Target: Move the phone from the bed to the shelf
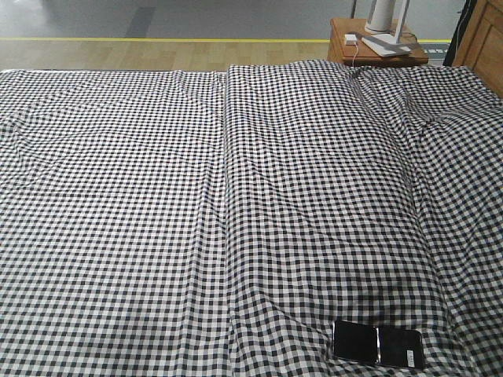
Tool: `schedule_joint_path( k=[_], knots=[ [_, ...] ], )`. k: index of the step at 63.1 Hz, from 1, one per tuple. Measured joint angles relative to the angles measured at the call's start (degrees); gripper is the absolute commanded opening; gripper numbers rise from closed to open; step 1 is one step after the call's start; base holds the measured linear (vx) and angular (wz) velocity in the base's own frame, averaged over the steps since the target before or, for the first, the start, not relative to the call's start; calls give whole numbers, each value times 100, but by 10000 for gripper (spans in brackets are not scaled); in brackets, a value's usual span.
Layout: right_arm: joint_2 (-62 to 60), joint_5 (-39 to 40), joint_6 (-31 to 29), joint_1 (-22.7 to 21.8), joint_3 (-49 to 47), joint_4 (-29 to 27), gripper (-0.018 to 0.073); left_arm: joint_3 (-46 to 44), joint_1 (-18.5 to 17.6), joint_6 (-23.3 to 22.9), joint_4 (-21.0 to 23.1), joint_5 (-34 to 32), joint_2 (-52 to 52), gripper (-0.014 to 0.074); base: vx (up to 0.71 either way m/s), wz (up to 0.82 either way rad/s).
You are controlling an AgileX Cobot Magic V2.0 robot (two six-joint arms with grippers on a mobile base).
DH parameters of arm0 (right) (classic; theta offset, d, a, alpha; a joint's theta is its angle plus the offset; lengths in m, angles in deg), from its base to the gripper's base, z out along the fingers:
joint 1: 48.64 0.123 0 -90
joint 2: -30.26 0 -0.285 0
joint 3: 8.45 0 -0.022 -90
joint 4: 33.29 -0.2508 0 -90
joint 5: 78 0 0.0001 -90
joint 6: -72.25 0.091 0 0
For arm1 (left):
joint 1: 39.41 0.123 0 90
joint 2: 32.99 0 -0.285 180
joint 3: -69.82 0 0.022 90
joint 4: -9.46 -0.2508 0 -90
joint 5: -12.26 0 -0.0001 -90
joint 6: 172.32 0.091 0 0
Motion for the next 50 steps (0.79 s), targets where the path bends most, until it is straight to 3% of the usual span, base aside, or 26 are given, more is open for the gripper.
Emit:
schedule_joint_path(
  k=[50],
  knots=[
    [0,0,0,0,0,0,-5,0,0,0,0,0,0,1,0,0]
  ],
)
